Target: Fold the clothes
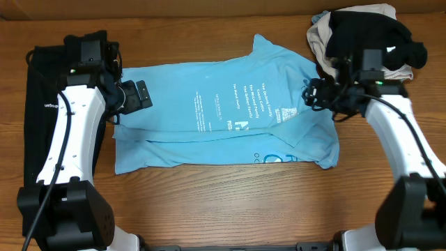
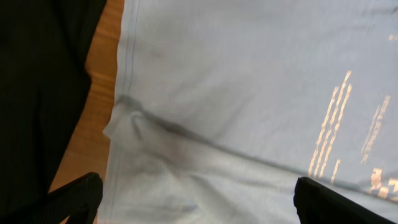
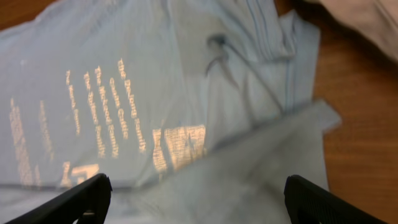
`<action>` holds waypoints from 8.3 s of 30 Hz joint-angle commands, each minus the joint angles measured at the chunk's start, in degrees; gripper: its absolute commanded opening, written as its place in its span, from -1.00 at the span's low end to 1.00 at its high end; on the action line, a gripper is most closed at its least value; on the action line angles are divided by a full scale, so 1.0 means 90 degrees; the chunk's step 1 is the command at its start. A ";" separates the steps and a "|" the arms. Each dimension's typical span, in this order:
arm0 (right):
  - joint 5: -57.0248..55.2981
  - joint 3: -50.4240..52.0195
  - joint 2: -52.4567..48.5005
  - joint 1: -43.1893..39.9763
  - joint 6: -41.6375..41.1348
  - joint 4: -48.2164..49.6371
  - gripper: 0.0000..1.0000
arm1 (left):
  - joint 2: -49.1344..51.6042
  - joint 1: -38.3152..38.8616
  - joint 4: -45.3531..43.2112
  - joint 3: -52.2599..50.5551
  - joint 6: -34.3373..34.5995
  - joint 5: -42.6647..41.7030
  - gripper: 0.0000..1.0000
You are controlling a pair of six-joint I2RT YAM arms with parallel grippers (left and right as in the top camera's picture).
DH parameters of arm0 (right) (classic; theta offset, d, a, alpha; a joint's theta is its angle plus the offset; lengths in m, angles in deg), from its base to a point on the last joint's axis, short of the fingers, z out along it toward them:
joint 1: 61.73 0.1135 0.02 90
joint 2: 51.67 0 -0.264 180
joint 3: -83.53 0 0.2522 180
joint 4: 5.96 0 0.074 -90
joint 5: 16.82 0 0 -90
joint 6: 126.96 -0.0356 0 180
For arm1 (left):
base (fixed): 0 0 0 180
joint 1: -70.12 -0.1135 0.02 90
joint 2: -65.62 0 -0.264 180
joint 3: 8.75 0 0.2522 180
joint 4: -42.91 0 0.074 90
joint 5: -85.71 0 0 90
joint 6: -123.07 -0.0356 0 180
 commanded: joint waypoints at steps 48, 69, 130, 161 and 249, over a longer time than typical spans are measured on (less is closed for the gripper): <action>-0.1404 -0.1188 -0.0474 -0.0078 -0.0918 -0.2946 1.00 | 0.0034 0.0029 -0.0967 0.0330 -0.1678 -0.0318 1.00; -0.0857 -0.4131 -0.0600 0.1003 0.0216 -0.2424 1.00 | 0.3014 0.0029 -0.1178 0.3514 -0.2509 -0.0257 1.00; -0.1773 -0.3876 -0.2657 0.0979 0.0503 -0.0172 0.64 | 0.4864 -0.0085 -0.0114 0.4357 -0.1236 0.0078 -0.92; -0.0746 -0.3874 -0.4447 0.0707 0.0712 0.0942 0.39 | 0.4864 -0.0085 0.0282 0.4388 -0.1239 0.0270 -0.92; -0.1498 -0.1768 -0.0563 -0.0029 -0.0967 -0.4447 -0.92 | 0.4289 -0.0126 0.4080 0.5479 -0.1605 0.0602 -0.92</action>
